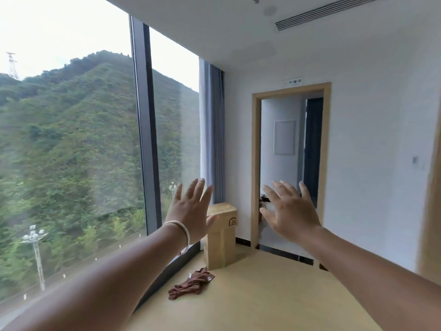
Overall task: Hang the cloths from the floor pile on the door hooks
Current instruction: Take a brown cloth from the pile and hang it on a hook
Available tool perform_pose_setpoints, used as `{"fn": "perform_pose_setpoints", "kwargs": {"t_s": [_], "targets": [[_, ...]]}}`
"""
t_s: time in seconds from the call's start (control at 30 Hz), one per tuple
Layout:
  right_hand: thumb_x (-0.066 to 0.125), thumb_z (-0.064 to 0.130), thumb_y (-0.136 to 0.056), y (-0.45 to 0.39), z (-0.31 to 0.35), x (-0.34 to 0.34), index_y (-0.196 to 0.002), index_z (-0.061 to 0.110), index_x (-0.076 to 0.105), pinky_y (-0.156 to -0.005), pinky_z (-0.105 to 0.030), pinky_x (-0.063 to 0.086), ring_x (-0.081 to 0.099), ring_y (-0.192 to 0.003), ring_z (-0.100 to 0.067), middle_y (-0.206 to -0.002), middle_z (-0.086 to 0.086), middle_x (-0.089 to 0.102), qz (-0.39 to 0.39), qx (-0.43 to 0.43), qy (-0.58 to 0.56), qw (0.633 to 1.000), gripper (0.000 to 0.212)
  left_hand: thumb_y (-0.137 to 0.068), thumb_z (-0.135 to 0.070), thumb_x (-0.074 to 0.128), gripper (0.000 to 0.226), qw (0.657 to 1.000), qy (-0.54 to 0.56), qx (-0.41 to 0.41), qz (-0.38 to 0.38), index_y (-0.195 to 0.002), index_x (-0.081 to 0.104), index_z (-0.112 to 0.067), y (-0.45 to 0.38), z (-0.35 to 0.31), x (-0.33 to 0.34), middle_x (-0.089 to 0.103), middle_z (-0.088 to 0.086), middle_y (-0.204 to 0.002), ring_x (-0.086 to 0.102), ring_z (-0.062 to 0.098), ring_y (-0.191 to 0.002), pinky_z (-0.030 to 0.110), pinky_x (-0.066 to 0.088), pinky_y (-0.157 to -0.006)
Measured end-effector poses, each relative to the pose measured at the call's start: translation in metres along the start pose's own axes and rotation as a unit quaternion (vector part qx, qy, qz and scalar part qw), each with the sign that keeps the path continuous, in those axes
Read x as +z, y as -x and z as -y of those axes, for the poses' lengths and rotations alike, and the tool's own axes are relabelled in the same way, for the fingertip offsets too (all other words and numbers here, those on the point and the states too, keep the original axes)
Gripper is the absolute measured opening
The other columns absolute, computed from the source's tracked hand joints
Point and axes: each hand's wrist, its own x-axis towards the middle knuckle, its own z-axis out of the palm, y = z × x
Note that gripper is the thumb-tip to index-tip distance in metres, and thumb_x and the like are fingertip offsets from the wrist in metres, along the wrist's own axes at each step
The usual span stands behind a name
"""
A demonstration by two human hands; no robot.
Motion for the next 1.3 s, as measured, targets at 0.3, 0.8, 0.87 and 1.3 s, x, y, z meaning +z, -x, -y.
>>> {"fn": "perform_pose_setpoints", "kwargs": {"t_s": [0.3, 0.8, 0.87, 1.3], "targets": [[0.031, 0.056, -0.096, 0.015, -0.098, 0.021, -0.150, 0.029, 0.025, -0.117, -0.053, 0.009, 0.021, -0.144, -0.021, -0.155, -0.002, 0.030, 0.058, 0.099, 0.102, 0.988, 0.061, -0.094, -0.060, 0.026, 0.076, 0.992, 0.085, 0.097, -0.015, -0.152, 0.000, -0.019, -0.082, -0.094, 0.051, -0.002, 0.006, -0.160, -0.006, 0.023, -0.147, 0.053, 0.003, -0.118], [0.026, 0.057, -0.096, -0.090, -0.156, 0.125, -0.150, 0.031, 0.019, -0.117, -0.055, 0.003, 0.013, -0.145, -0.021, -0.157, -0.002, 0.020, 0.118, 0.215, 0.175, 0.953, 0.060, -0.093, -0.065, 0.025, 0.077, 0.970, 0.148, 0.182, -0.062, -0.152, 0.001, -0.021, -0.268, -0.123, 0.176, 0.002, 0.006, -0.161, -0.002, 0.027, -0.147, 0.052, 0.000, -0.116], [0.027, 0.057, -0.096, -0.105, -0.161, 0.144, -0.149, 0.031, 0.019, -0.117, -0.055, 0.002, 0.012, -0.145, -0.020, -0.157, -0.002, 0.020, 0.119, 0.228, 0.173, 0.951, 0.059, -0.092, -0.066, 0.023, 0.077, 0.970, 0.149, 0.182, -0.064, -0.152, 0.001, -0.022, -0.292, -0.123, 0.194, 0.003, 0.005, -0.161, -0.002, 0.028, -0.147, 0.052, 0.001, -0.116], [0.028, 0.057, -0.096, -0.165, -0.257, 0.239, -0.148, 0.032, 0.021, -0.116, -0.055, 0.002, 0.015, -0.144, -0.019, -0.156, -0.001, 0.022, 0.141, 0.237, 0.190, 0.942, 0.058, -0.092, -0.066, 0.021, 0.077, 0.963, 0.170, 0.203, -0.046, -0.152, 0.000, -0.022, -0.418, -0.189, 0.286, 0.003, 0.005, -0.161, -0.003, 0.026, -0.147, 0.053, 0.002, -0.117]]}}
